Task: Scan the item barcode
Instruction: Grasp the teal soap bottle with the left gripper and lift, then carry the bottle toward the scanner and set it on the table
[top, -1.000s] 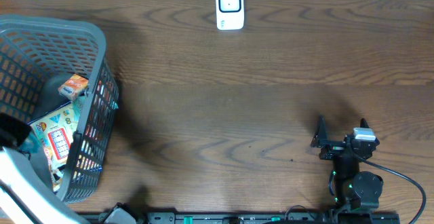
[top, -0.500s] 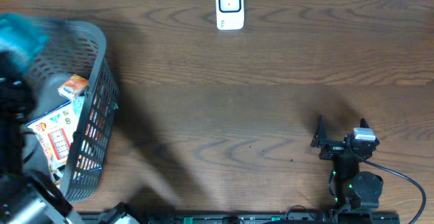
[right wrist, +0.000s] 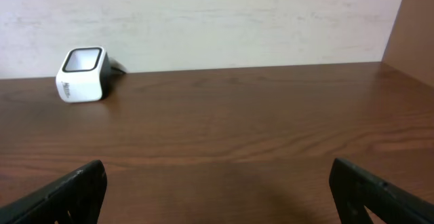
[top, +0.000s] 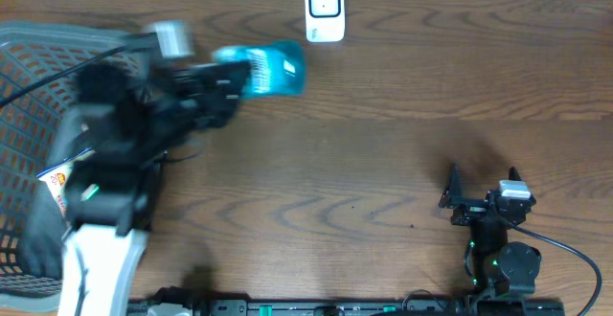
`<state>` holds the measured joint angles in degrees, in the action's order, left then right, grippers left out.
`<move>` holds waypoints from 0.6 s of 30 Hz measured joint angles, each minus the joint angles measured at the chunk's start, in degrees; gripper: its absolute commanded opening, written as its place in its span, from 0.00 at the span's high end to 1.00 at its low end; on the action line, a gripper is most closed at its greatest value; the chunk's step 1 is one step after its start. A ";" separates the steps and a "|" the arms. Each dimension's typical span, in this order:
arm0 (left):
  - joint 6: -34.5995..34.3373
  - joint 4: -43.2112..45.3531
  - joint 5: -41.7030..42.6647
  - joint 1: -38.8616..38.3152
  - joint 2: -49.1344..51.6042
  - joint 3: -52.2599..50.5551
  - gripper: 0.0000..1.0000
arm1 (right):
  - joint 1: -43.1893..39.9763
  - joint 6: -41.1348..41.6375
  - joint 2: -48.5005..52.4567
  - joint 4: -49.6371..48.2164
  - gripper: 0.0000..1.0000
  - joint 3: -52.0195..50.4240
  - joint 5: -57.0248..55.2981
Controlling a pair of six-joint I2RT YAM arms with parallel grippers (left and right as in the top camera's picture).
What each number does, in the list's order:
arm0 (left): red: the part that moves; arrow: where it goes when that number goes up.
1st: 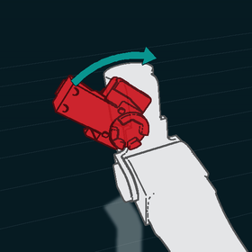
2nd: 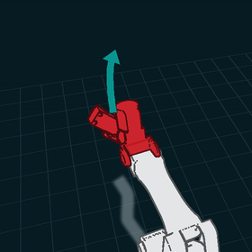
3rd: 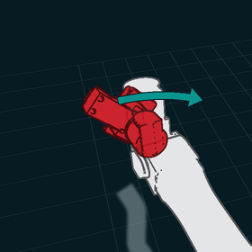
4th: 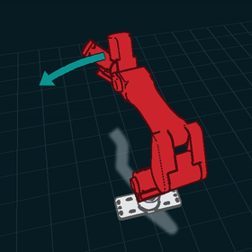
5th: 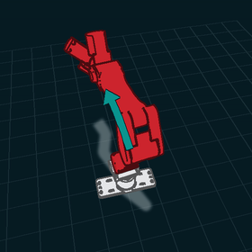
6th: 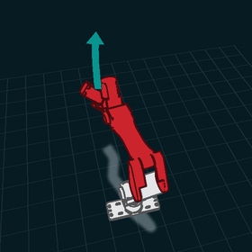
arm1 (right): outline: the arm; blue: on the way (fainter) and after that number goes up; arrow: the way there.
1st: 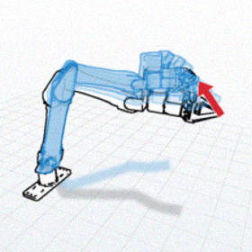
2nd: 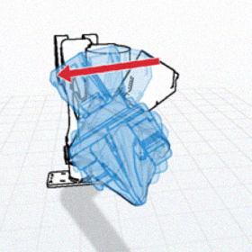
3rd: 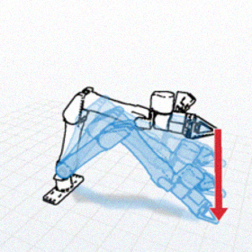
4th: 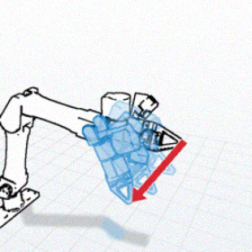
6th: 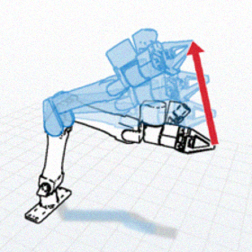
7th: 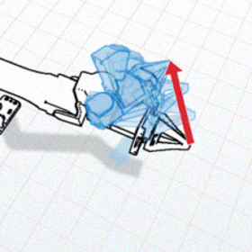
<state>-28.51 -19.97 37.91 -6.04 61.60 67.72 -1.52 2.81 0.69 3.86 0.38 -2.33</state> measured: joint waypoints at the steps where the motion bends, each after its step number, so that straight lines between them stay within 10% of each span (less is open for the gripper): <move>1: 0.46 -0.02 -0.68 -2.51 2.32 -0.13 0.66 | 0.00 0.00 0.02 0.02 0.01 0.00 0.02; 18: 18.88 -12.96 -28.41 -22.36 26.03 -1.55 0.65 | 0.00 0.00 0.00 0.00 0.01 0.00 0.02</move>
<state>-9.63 -32.93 9.50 -28.40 87.64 66.17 -1.52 2.81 0.69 3.86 0.38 -2.31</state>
